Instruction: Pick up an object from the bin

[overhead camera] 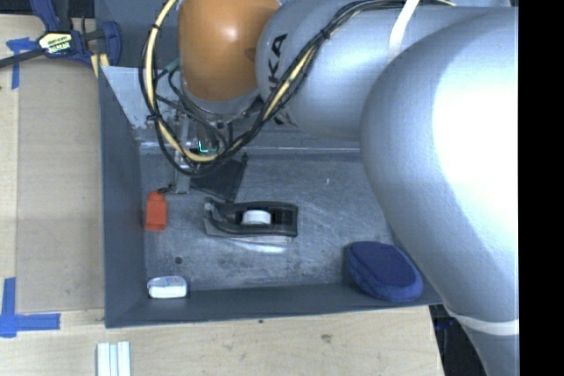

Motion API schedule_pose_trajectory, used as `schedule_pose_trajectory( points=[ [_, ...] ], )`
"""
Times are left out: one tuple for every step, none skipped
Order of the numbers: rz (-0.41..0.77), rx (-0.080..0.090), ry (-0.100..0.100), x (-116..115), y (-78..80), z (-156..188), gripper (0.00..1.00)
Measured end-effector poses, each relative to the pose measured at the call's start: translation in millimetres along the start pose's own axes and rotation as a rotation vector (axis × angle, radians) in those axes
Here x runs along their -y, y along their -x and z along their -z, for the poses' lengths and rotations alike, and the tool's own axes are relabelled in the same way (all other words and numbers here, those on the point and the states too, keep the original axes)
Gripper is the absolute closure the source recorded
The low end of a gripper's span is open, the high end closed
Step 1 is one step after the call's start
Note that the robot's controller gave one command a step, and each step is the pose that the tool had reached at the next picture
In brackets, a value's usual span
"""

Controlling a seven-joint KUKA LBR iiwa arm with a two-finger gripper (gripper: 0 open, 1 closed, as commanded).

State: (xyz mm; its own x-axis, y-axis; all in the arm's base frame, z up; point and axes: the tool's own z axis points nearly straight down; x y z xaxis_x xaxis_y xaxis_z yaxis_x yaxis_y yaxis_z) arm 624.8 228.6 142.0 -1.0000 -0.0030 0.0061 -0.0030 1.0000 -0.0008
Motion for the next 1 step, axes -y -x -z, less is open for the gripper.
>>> schedule_pose_trajectory(
  points=[
    [0.077, 0.018, 0.006, 40.9, 2.0, -40.9, 0.0]
  ],
)
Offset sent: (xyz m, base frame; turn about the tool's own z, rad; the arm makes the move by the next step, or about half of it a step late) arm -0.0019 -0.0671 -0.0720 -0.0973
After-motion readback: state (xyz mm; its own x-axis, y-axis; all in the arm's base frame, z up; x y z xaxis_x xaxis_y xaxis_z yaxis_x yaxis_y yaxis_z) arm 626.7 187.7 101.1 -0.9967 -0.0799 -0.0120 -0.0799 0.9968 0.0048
